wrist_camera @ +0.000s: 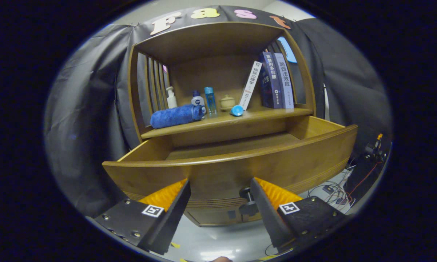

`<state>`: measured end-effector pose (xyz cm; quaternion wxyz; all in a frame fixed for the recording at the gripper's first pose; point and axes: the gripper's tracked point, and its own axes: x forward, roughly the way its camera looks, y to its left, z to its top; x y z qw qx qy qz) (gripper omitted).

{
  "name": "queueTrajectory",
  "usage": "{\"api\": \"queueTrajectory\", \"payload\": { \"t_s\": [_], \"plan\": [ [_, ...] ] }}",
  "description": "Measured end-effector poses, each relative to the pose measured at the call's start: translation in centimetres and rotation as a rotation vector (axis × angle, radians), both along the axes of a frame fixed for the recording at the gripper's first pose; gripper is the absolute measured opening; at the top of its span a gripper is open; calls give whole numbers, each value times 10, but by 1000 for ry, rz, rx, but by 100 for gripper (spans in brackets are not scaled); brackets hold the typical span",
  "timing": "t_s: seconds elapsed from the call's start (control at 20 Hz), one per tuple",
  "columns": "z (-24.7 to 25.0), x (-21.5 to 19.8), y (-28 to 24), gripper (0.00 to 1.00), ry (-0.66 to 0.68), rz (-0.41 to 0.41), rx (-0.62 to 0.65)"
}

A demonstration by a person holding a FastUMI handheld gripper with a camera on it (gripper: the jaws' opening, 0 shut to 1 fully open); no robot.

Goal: Pull open the drawer, take out the items inside it, and place them on the countertop above the cabinet.

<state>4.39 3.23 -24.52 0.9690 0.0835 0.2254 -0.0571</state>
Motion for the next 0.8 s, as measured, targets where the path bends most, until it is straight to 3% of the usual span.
{"api": "queueTrajectory", "payload": {
  "t_s": [0.5, 0.8],
  "plan": [
    [2, 33, -7, 99, -14, 13, -8],
    [-11, 87, -9, 99, 4, 5, 7]
  ]
}}
